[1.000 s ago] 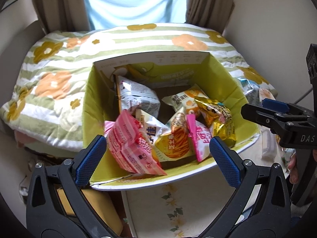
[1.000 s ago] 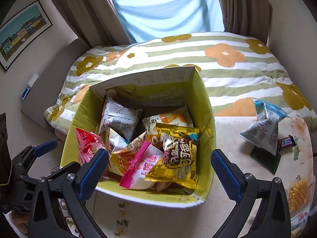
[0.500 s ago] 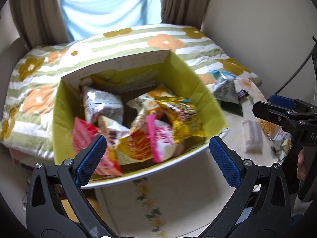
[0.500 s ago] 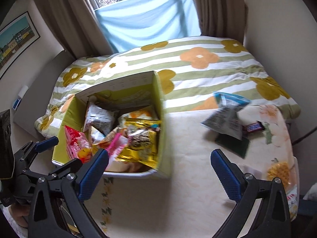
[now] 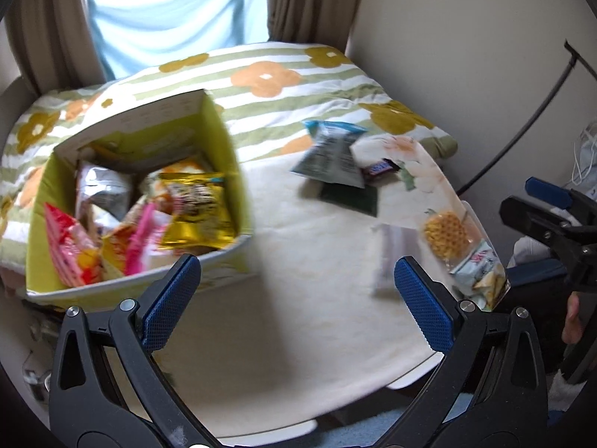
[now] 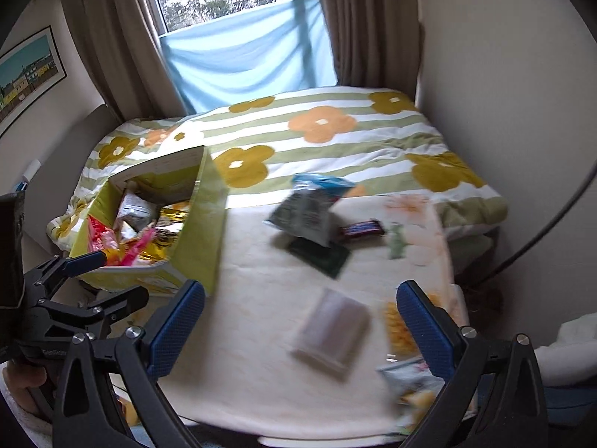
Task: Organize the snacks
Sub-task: 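Move both tools back to the snacks on the tray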
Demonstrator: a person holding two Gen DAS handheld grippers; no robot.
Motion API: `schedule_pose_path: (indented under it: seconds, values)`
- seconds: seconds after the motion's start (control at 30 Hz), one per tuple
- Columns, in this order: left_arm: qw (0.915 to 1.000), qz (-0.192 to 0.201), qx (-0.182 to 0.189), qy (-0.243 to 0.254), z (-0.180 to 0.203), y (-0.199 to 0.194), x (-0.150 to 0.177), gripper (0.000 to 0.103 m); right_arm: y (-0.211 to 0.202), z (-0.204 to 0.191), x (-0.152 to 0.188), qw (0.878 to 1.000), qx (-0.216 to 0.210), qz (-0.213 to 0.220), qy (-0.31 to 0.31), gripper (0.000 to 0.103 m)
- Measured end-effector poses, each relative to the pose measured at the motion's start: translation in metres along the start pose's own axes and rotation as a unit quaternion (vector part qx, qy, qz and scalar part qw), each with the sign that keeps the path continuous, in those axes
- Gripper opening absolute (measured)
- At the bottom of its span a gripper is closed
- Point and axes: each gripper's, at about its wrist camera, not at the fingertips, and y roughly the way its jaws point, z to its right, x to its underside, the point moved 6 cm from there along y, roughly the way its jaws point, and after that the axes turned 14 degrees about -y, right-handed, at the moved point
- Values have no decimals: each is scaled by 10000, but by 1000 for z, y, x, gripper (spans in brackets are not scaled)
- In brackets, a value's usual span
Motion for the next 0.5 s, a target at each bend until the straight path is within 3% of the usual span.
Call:
schedule_pose_path:
  seconds: [0.2,0.5]
  values:
    - [9999,-76,-56,77,56,20,24,103,-15,56,35,9999,62,-4,81,102]
    - [9981,-525,-60,304,110,81,53,103,9,99,99,9986,-71,-467,224,102]
